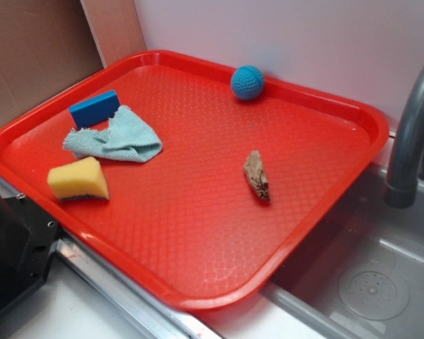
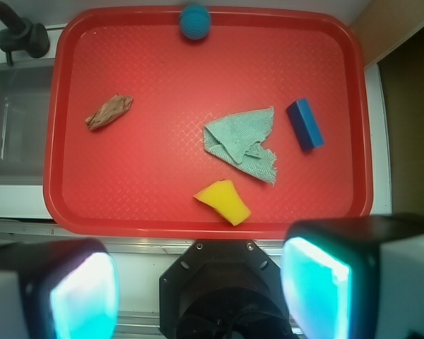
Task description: Grab the wood chip.
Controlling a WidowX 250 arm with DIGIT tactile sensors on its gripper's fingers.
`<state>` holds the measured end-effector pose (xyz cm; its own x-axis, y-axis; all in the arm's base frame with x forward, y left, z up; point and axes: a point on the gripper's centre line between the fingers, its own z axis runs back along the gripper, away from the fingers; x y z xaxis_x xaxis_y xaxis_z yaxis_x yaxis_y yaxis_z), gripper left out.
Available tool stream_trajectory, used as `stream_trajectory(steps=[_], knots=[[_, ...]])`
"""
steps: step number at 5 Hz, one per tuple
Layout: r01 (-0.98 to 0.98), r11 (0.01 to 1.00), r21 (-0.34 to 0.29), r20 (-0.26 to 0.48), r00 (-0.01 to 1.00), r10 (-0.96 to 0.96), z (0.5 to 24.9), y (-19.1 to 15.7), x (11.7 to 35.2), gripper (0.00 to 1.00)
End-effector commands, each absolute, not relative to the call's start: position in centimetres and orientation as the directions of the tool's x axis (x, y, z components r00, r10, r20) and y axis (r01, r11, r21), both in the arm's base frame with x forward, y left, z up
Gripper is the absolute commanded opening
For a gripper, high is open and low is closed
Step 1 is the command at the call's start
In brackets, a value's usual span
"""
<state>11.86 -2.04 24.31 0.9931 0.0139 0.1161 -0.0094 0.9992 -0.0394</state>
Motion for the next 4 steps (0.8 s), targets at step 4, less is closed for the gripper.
stream_trajectory(steps=[4], knots=[[-0.648,0.748,-0.140,0.066,0.748,0.660,22.6,-3.3,15.4,1.00]])
